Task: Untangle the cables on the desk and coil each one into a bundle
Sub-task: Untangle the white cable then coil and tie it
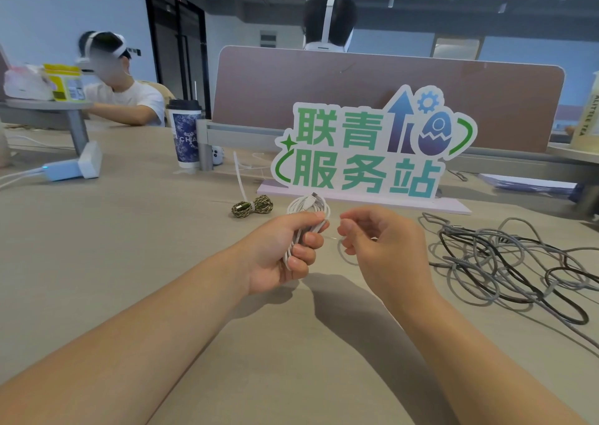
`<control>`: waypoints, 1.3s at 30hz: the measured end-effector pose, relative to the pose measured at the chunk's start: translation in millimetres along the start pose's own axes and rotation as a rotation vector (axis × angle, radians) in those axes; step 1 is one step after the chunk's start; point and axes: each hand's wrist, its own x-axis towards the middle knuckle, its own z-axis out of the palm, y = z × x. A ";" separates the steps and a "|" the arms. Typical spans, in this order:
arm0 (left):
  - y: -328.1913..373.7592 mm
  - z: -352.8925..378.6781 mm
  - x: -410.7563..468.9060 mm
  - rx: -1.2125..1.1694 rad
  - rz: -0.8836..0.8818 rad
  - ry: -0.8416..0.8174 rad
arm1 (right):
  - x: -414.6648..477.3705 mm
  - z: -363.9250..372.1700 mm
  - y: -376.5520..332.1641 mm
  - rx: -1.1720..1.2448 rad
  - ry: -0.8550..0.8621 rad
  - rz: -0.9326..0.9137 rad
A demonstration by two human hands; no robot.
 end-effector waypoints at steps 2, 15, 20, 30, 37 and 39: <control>0.1 -0.1 -0.5 -0.005 0.000 -0.002 | 0.0 0.2 -0.6 0.019 -0.002 0.019; -1.8 0.4 1.2 0.061 0.001 0.026 | 0.1 0.2 -0.5 0.038 -0.034 0.021; -4.0 2.8 0.6 0.087 0.003 0.018 | 1.0 1.2 0.0 -0.024 -0.019 -0.030; -1.2 3.0 -0.7 0.074 0.053 0.043 | 0.1 3.3 -0.7 0.090 -0.032 0.048; -1.9 3.4 -1.7 0.115 0.048 0.058 | -1.6 3.3 -1.1 0.085 -0.030 0.037; -1.8 3.3 -1.4 0.104 0.045 0.055 | -1.2 2.8 -1.0 0.068 -0.012 0.019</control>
